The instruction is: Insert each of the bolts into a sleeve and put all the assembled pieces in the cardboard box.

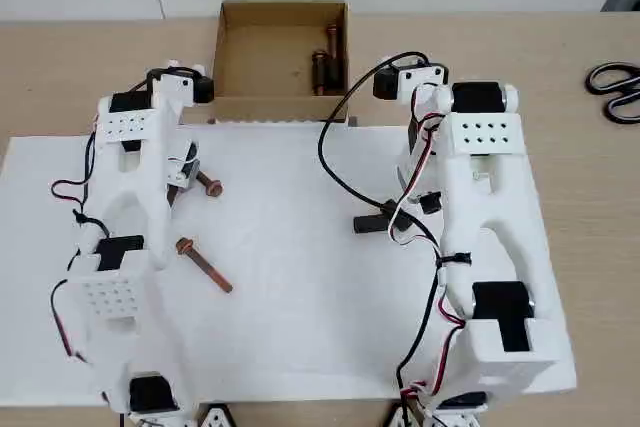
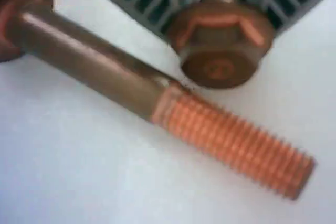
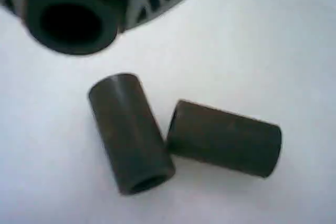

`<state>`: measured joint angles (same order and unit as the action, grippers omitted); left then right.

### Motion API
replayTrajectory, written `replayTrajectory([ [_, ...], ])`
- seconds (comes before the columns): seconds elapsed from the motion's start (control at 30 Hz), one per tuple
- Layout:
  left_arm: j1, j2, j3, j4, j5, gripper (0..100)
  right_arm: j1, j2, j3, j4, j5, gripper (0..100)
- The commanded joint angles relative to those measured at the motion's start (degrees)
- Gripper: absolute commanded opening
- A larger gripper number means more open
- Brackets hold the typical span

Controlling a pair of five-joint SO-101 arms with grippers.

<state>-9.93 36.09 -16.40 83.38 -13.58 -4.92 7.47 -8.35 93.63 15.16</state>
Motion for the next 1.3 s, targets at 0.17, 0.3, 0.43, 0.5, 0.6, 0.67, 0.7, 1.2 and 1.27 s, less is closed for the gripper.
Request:
replayTrajectory([
  [0.17,0.2,1.8,0.3,-1.7,0.4,8,0.4,-3.3,-0.4,0.0,0.1,0.6],
  [0.3,0.4,1.8,0.3,-1.6,0.2,0,0.3,-3.3,-0.4,0.0,0.1,0.6],
  [0.43,0.3,1.0,0.2,-1.3,0.2,1,0.3,-3.5,-0.4,0.0,0.1,0.6],
  [0.5,0.3,-1.1,-0.3,-0.4,0.4,1,0.2,-4.2,-0.6,0.0,0.1,0.6],
  [0.6,0.7,-6.3,-1.8,2.9,0.4,1,0.2,-9.5,-0.4,0.7,0.4,0.6],
  [0.67,1.8,-10.5,-2.6,5.9,0.4,1,0.0,-13.8,-0.3,1.9,0.5,0.5],
  [0.7,2.2,-12.7,-2.9,7.8,0.4,1,-0.1,-16.0,-0.1,2.1,0.4,0.4],
  [1.2,8.4,-37.3,-2.5,15.1,9.8,0,-0.2,-43.6,21.1,1.5,0.3,0.2],
  [1.27,10.3,-40.9,-1.7,14.8,12.9,0,-0.2,-46.1,22.3,1.4,0.1,0.2],
])
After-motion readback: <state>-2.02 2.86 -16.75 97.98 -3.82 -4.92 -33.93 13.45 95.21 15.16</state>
